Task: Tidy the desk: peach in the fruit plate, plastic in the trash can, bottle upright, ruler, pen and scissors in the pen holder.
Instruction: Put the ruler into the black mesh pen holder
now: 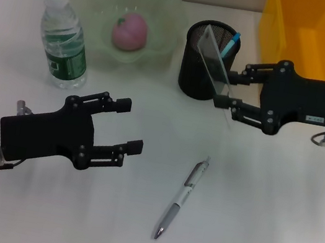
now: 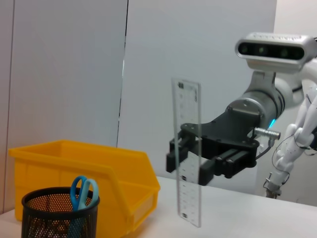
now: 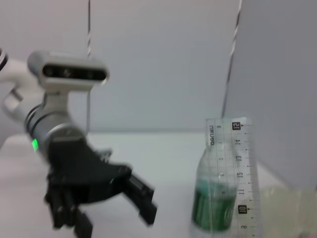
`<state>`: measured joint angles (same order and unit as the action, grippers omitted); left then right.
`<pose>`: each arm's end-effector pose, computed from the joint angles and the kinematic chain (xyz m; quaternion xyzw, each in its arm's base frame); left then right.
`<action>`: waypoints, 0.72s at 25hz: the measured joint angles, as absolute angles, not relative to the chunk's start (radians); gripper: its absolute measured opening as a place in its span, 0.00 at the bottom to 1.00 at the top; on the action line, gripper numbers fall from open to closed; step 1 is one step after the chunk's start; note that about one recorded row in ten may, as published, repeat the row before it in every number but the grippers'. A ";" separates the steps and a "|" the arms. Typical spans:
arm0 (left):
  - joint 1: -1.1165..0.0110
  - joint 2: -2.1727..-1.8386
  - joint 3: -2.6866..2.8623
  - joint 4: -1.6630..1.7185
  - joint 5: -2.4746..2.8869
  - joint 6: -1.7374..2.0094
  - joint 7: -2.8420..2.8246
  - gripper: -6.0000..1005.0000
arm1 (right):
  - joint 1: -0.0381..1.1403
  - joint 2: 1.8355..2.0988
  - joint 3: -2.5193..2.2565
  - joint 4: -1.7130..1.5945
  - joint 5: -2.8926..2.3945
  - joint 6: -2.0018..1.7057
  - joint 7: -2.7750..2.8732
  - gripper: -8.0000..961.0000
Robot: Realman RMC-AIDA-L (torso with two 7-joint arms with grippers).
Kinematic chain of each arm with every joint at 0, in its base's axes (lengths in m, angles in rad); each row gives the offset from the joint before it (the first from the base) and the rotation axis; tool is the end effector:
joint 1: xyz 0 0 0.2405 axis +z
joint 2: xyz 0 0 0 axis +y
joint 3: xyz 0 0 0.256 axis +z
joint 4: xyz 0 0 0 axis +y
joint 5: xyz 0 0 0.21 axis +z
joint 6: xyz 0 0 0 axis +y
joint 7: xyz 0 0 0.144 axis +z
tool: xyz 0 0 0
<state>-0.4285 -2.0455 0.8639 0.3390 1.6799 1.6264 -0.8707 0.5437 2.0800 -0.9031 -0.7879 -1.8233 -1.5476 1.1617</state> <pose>-0.2793 0.2734 -0.0323 -0.9240 -0.1143 -0.3363 0.1415 0.2139 0.3456 0.0024 -0.9602 0.0108 0.2406 0.1412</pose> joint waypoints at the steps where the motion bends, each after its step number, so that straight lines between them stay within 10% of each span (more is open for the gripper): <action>1: -0.430 -2.046 0.864 0.339 1.680 1.626 -0.875 0.79 | 0.544 2.080 -0.903 -0.788 -1.823 -1.548 1.162 0.40; 18: -0.434 -2.058 0.781 0.332 1.678 1.652 -0.913 0.79 | 0.591 2.088 -0.910 -0.390 -1.454 -1.465 0.357 0.40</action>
<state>-0.4345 -2.0578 0.7812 0.3321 1.6780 1.6522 -0.9126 0.5906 2.0876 -0.9100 -0.3902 -1.4544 -1.4654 0.3567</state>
